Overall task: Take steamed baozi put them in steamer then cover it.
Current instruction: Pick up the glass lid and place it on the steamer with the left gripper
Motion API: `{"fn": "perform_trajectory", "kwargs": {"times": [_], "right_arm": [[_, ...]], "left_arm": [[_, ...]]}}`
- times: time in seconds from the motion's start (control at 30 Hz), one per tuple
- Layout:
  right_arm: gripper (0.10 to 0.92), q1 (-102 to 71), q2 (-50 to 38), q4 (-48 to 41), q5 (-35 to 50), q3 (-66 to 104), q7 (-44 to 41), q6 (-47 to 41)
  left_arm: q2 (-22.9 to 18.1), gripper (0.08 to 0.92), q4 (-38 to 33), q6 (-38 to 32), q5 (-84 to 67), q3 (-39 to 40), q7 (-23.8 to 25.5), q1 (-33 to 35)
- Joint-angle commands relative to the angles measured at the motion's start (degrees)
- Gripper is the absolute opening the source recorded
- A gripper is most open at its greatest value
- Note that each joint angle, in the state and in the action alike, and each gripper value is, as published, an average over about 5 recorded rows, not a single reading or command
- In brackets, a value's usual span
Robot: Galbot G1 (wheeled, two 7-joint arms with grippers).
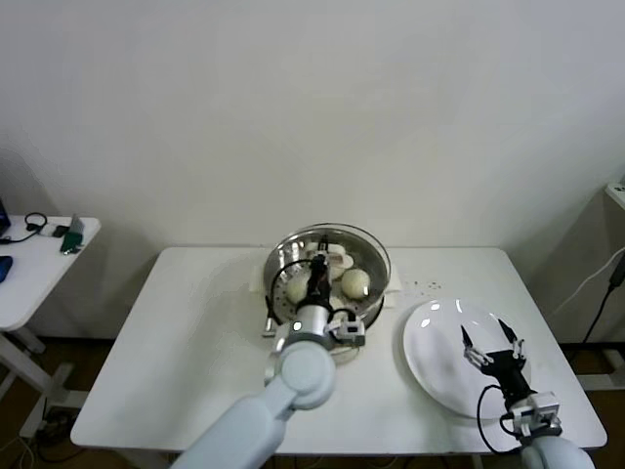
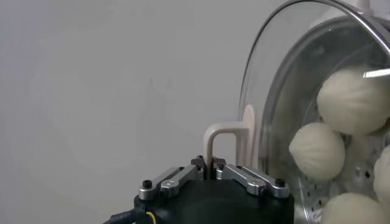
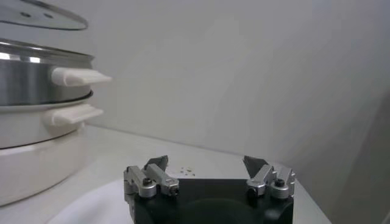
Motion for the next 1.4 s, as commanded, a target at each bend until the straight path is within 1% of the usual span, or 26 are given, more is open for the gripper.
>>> {"fn": "perform_trajectory", "kwargs": {"times": [0.03, 0.67, 1.1, 1.4], "right_arm": [[0.823, -0.1, 0.2, -0.3, -0.1, 0.4, -0.3, 0.3], [0.823, -0.5, 0.3, -0.4, -0.4, 1.1, -1.1, 0.9], [0.823, -1.0, -0.4, -0.8, -0.3, 2.1, -1.9, 1.4], [0.823, -0.6, -0.2, -1.0, -0.3, 2.1, -2.0, 1.5]], "left_arm": [[-3.2, 0.153, 5.1, 2.6, 2.3, 1.8, 1.5, -1.8], [-2.7, 0.153, 7.9, 2.0, 3.0, 0.3, -0.1, -1.9], [-1.9, 0.153, 8.1, 2.1, 0.9, 0.1, -1.0, -1.6], [-1.8, 0.153, 8.7, 1.9, 0.8, -0.4, -2.6, -0.6]]}}
